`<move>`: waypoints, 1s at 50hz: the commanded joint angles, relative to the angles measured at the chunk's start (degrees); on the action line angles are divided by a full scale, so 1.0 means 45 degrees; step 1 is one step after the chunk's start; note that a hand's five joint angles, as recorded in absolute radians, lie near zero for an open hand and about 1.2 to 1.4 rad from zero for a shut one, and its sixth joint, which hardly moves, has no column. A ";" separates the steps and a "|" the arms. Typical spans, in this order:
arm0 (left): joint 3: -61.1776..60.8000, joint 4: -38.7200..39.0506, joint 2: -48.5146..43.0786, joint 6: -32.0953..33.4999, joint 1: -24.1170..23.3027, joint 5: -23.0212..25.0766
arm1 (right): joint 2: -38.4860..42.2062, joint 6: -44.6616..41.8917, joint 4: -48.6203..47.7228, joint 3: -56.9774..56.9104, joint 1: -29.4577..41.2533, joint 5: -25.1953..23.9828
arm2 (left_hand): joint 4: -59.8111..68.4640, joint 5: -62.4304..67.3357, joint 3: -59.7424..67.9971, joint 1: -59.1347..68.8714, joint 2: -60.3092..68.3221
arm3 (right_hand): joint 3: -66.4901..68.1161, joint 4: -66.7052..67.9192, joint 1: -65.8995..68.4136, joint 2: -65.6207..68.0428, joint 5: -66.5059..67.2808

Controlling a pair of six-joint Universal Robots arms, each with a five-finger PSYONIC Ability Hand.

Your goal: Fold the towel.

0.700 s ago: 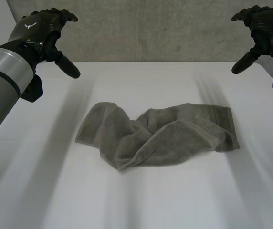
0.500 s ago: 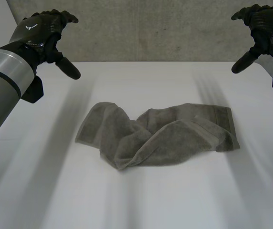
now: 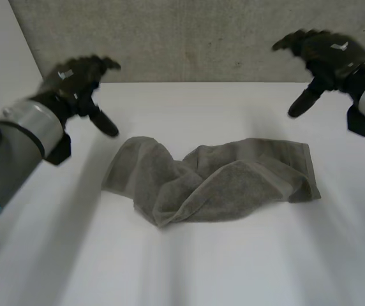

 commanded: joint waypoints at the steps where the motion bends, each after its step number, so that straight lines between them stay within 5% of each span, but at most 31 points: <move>1: -0.2108 0.0648 -0.0962 0.0412 -0.0563 -0.0024 | 0.1900 -0.2125 0.1529 -0.0247 0.0885 -0.1487 | -0.0639 -0.0533 -0.0546 -0.1222 -0.0675 | -0.0095 -0.0758 -0.0364 -0.0395 -0.0194; 9: -0.2989 0.1919 -0.2525 0.0589 -0.1716 -0.0472 | 0.4323 -0.5916 0.1905 -0.0463 0.1883 -0.0612 | -0.0639 -0.0458 -0.0546 -0.1148 -0.0600 | -0.0095 -0.0758 -0.0552 -0.0584 -0.0383; 24: -0.2423 0.3073 -0.4676 0.0569 -0.3026 -0.2583 | 0.6221 -0.6155 -0.0421 -0.0521 0.2588 0.0231 | -0.0639 -0.0383 -0.0546 -0.1072 -0.0525 | -0.0095 -0.0758 0.0420 0.0388 0.0589; 29: -0.2209 0.3521 -0.4677 0.0569 -0.3065 -0.2857 | 0.6417 -0.5980 -0.0908 -0.0580 0.2608 0.0231 | -0.0639 -0.0383 -0.0546 -0.1072 -0.0525 | -0.0095 -0.0758 0.7613 0.7581 0.7782; 32: -0.2170 0.3581 -0.4657 0.0550 -0.3084 -0.2857 | 0.6417 -0.5960 -0.0929 -0.0580 0.2608 0.0173 | -0.0639 -0.0383 -0.0546 -0.1072 -0.0525 | -0.0095 -0.0758 0.9391 0.9359 0.9560; 37: -0.1955 0.3620 -0.4696 0.0472 -0.3259 -0.2876 | 0.6320 -0.4988 -0.1006 -0.0599 0.2569 0.0075 | -0.0639 -0.0383 -0.0546 -0.1072 -0.0525 | -0.0095 -0.0758 1.4603 1.4572 1.4773; 43: -0.1818 0.3620 -0.4813 0.0452 -0.3358 -0.2857 | 0.5967 -0.2874 -0.1163 -0.0717 0.2393 0.0348 | -0.0639 -0.0383 -0.0546 -0.1072 -0.0525 | -0.0095 -0.0758 1.4611 1.4579 1.4780; 50: -0.1584 0.3639 -0.5067 0.0433 -0.3358 -0.2837 | 0.4836 0.0502 -0.2587 -0.0210 0.1983 0.2688 | -0.0639 -0.0421 -0.0546 -0.1110 -0.0562 | -0.0095 -0.0758 1.4611 1.4579 1.4780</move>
